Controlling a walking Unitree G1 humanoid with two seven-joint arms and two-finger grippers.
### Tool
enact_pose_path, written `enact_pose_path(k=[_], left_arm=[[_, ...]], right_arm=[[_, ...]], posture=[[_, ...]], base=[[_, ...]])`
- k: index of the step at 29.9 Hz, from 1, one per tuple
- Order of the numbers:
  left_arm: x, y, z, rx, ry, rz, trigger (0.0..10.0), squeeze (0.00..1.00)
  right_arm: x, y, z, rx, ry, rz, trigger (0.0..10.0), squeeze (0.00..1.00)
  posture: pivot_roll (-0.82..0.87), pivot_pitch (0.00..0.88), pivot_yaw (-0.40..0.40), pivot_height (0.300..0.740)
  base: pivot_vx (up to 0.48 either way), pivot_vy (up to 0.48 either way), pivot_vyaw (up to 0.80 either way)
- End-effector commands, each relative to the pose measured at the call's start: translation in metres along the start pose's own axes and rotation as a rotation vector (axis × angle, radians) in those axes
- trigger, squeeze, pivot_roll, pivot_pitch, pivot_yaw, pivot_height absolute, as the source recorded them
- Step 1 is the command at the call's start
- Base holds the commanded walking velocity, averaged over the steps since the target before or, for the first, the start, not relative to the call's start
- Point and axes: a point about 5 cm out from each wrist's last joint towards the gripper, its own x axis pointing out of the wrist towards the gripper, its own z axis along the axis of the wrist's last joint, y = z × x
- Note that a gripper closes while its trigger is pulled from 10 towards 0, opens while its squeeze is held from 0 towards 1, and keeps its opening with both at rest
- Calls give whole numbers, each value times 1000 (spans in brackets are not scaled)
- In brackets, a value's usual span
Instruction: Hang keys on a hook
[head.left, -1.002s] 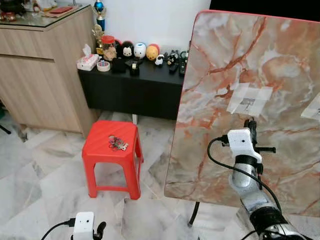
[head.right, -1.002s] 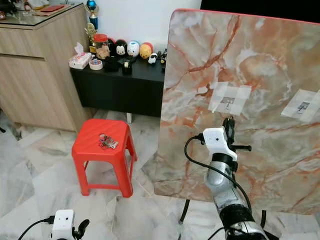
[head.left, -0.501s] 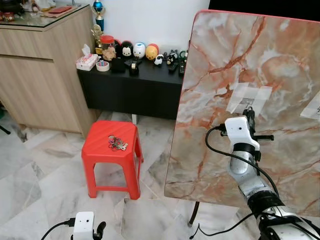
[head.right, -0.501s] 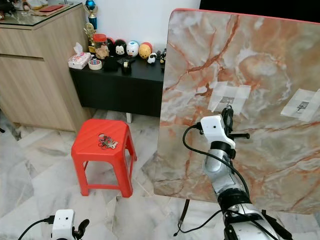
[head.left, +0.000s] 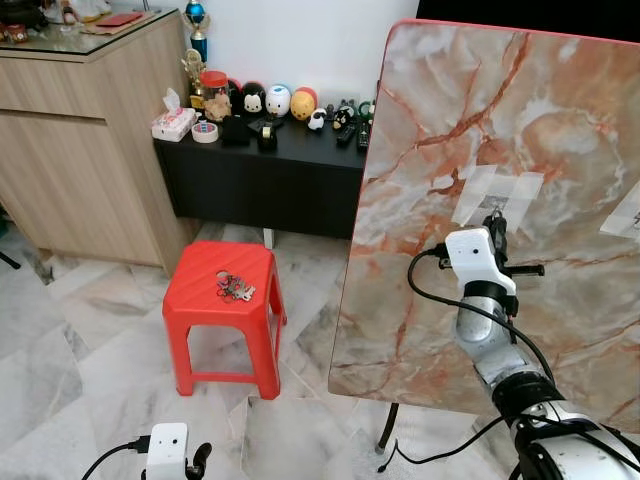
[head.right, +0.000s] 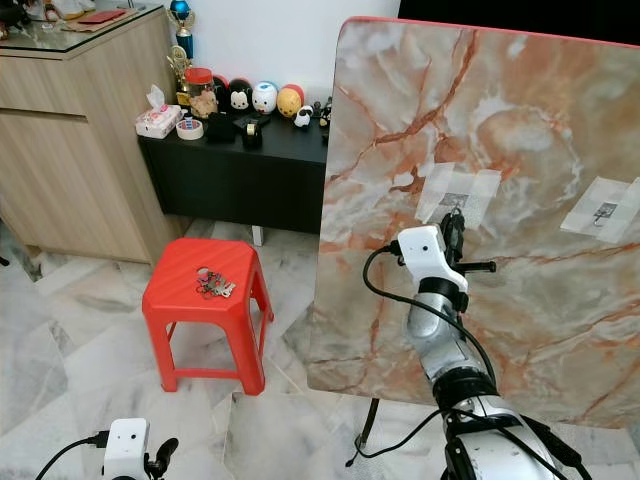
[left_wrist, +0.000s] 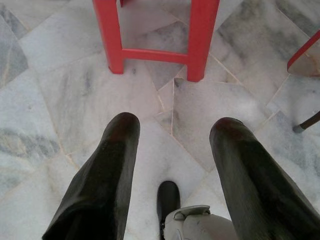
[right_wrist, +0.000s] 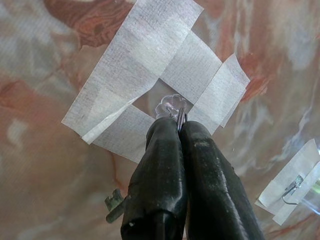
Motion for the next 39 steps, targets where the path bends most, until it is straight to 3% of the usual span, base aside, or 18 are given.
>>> enact_pose_path(k=[1,39], left_arm=[[-1,-2,-4,1,18,-3,10000,0],[-1,0,-4,4,18,3,10000,0]], right_arm=[[6,-5,0,-13,12,-24,10000,0],[11,-4,-4,-40,78,31,10000,0]], posture=[[102,0,-93,740],[106,0,-90,740]], base=[[0,0,0],[0,0,0]])
